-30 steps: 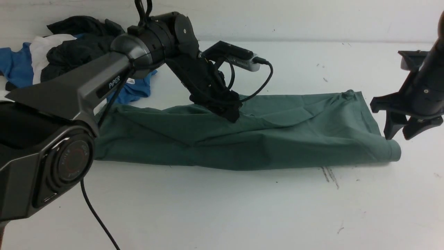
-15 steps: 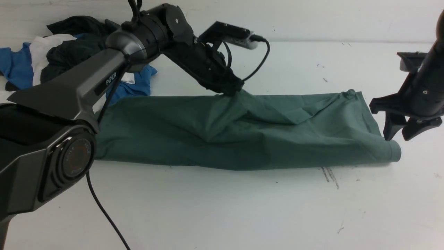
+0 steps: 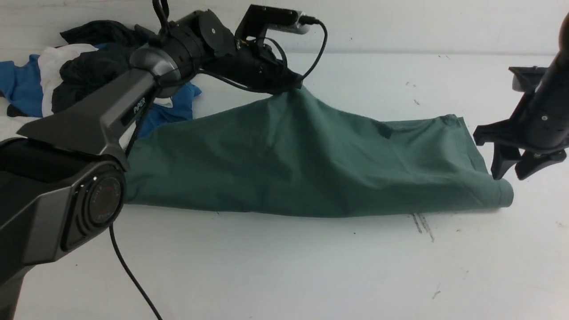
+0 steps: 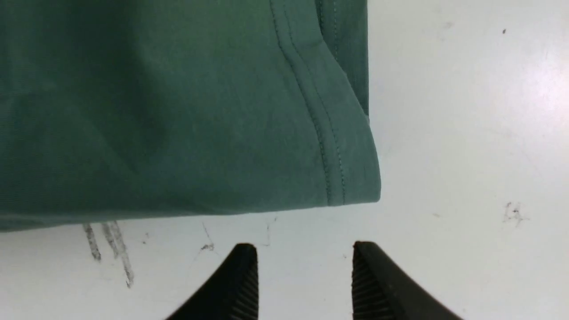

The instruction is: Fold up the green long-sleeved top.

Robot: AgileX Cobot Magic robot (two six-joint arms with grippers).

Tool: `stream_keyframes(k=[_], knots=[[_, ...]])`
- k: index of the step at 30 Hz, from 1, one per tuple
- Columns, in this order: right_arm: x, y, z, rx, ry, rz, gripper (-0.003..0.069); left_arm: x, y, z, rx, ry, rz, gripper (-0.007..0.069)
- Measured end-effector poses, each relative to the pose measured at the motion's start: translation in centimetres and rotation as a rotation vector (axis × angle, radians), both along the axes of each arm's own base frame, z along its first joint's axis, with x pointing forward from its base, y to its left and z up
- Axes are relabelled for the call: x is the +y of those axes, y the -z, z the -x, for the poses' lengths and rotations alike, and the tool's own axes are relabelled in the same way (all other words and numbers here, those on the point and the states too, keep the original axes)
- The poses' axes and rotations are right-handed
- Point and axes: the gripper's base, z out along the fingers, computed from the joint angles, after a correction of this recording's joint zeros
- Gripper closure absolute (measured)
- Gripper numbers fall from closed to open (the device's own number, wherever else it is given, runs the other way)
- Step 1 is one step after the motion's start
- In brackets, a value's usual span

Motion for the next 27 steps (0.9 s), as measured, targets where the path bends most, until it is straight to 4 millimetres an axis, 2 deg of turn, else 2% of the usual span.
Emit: stream_keyframes(k=[2,4,5,7,8,10,11,13,16,17,18,22,27], knots=[[0.0,-0.1,-0.3,-0.036,0.0,-0.001,0.0376,0.7,1.3,-0.5,0.058,-0.061,0.024,0.0466],[0.0,-0.1,-0.5,-0.057,-0.001,-0.001,0.0376,1.2,1.4,-0.6,0.071,-0.081,0.031,0.0431],[0.0,-0.2,-0.8,-0.094,-0.001,-0.002,0.0376,2.1,1.3,-0.8,0.086,-0.107,0.041,0.0386],[0.0,-0.3,-1.1,-0.121,-0.001,-0.003,0.0376,2.9,1.0,-0.9,0.097,-0.12,0.043,0.0332],[0.0,-0.4,-1.4,-0.165,-0.002,-0.004,0.0376,3.9,0.1,-0.8,0.115,-0.126,0.045,0.028],[0.0,-0.2,-1.8,-0.19,-0.01,-0.002,0.0376,4.9,-1.0,-0.5,0.145,-0.12,0.043,0.0245],[0.1,-0.1,-1.9,-0.191,-0.011,-0.003,0.0376,5.0,-1.0,-0.5,0.144,-0.123,0.044,0.0245],[0.1,0.5,-2.7,-0.195,-0.03,-0.005,0.0376,6.0,-2.4,0.3,0.193,-0.095,0.033,0.023],[0.0,2.0,-4.7,-0.186,-0.019,-0.041,0.0369,6.7,-3.9,1.4,0.258,-0.057,0.015,0.0229],[0.0,2.2,-4.9,-0.183,-0.017,-0.044,0.0368,6.7,-4.1,1.6,0.266,-0.051,0.012,0.0229],[-0.1,3.1,-6.0,-0.17,-0.013,-0.069,0.0358,6.7,-4.4,2.0,0.289,-0.034,0.005,0.0229],[0.2,5.8,-8.0,-0.073,-0.024,-0.132,0.0333,6.6,-4.3,2.4,0.331,-0.01,-0.009,0.0229],[0.2,8.4,-9.0,0.011,-0.043,-0.132,0.0308,6.6,-4.3,2.5,0.333,-0.008,-0.011,0.0229]])
